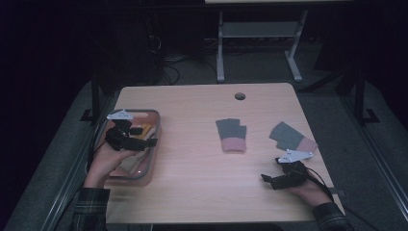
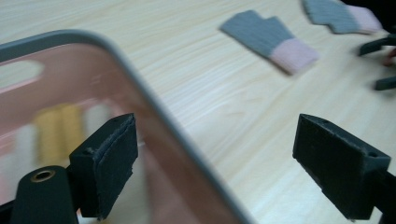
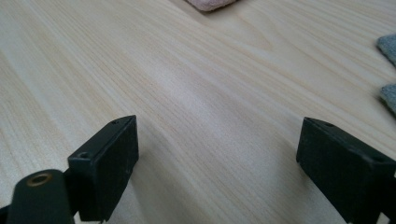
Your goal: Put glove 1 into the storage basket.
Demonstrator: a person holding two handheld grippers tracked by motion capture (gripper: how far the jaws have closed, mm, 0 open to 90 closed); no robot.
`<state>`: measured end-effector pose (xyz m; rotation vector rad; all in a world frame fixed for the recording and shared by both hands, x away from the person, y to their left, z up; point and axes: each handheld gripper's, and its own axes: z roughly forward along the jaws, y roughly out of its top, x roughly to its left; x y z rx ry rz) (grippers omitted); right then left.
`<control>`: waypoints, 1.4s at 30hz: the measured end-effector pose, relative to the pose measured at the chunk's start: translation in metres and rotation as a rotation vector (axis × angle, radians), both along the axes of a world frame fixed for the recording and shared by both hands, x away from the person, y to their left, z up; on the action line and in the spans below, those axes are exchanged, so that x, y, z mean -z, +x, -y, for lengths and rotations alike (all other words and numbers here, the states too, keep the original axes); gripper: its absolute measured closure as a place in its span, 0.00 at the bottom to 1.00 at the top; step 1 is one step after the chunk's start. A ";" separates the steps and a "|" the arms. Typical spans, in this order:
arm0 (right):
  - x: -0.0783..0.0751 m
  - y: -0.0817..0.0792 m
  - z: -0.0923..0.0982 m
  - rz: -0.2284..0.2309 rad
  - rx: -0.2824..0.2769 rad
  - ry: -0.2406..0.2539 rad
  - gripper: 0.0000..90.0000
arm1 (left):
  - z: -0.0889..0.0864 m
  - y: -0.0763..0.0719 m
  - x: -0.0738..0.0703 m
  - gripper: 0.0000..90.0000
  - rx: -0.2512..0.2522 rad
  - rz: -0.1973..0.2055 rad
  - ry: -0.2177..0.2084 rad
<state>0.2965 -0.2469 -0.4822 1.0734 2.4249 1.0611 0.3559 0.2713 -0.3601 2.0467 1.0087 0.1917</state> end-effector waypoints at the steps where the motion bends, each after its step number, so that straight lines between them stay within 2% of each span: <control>1: 0.000 0.000 0.000 0.000 0.000 0.000 0.14 | 0.004 -0.001 -0.001 0.15 0.018 -0.003 -0.018; 4: 0.000 0.000 0.000 0.000 0.000 0.000 0.14 | 0.020 -0.006 -0.003 0.15 0.055 -0.002 -0.028; 8: 0.000 0.000 0.000 0.000 0.000 0.000 0.14 | 0.042 -0.009 0.000 0.15 0.104 0.001 -0.021; 12: 0.000 0.000 0.000 -0.001 0.000 0.000 0.14 | 0.060 -0.012 0.007 0.15 0.118 0.002 -0.015; 16: 0.000 0.000 0.000 -0.001 -0.003 0.001 0.13 | 0.075 -0.018 0.014 0.15 0.144 0.020 0.000; 25: 0.000 0.000 0.000 -0.001 0.000 -0.003 0.12 | 0.106 -0.036 0.035 0.15 0.153 0.070 0.046; 28: 0.000 0.000 0.000 -0.002 0.000 -0.003 0.12 | 0.113 -0.044 0.047 0.15 0.170 0.084 0.072; 33: 0.000 0.001 0.000 -0.002 0.001 -0.003 0.11 | 0.117 -0.050 0.067 0.15 0.183 0.072 0.100; 36: 0.000 0.001 0.000 -0.002 0.002 -0.004 0.11 | 0.119 -0.055 0.077 0.15 0.194 0.066 0.103; 39: 0.000 0.000 0.000 -0.001 0.008 -0.004 0.11 | 0.117 -0.056 0.088 0.15 0.180 0.077 0.127; 42: 0.000 0.000 0.000 0.000 0.009 -0.004 0.11 | 0.115 -0.057 0.096 0.15 0.167 0.067 0.128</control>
